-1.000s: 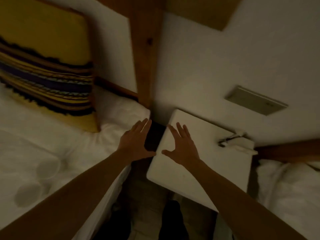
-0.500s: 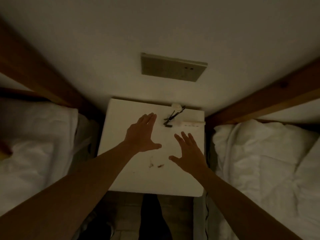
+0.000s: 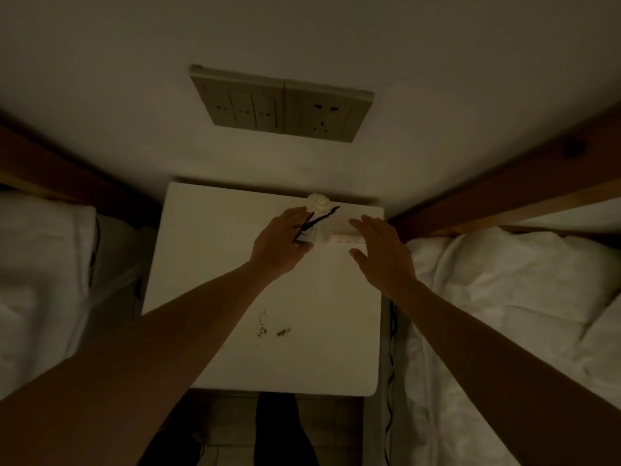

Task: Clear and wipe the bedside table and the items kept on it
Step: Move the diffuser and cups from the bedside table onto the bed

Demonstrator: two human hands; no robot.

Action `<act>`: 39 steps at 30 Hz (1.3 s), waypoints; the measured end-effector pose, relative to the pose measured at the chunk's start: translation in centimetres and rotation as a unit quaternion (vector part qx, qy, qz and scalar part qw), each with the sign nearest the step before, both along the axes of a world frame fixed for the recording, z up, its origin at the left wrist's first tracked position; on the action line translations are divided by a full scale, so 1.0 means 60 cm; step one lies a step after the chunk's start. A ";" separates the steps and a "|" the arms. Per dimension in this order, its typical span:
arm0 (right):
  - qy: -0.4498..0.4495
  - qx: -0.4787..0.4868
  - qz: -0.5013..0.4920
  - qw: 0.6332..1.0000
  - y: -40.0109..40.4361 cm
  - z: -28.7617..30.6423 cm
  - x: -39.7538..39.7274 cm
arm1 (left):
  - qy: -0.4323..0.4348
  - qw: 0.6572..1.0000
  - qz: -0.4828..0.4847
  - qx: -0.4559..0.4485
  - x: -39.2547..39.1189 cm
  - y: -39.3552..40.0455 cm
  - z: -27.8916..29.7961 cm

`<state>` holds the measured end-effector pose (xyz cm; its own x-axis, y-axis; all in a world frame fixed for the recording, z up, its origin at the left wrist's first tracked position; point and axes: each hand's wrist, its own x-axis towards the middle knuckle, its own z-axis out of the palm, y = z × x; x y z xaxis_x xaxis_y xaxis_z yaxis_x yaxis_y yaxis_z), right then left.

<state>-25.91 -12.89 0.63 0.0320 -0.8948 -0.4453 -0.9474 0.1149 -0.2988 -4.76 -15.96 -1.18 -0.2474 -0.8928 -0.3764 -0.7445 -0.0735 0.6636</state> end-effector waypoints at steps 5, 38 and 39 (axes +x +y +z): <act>-0.019 0.006 0.010 1.000 -0.012 -0.018 0.008 | 0.027 0.999 -0.005 -0.027 0.012 -0.012 0.008; -0.117 -0.010 0.462 0.879 0.127 0.227 0.860 | -0.007 0.867 0.492 -0.078 0.803 0.443 0.276; -0.116 -0.014 0.477 0.871 0.148 0.232 0.895 | -0.006 0.853 0.515 -0.078 0.830 0.480 0.282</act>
<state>27.79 -4.01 14.58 0.8533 -0.4222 -0.3061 -0.5214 -0.7027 -0.4841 45.03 12.86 15.73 0.7024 -0.6736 -0.2298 -0.3445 -0.6044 0.7183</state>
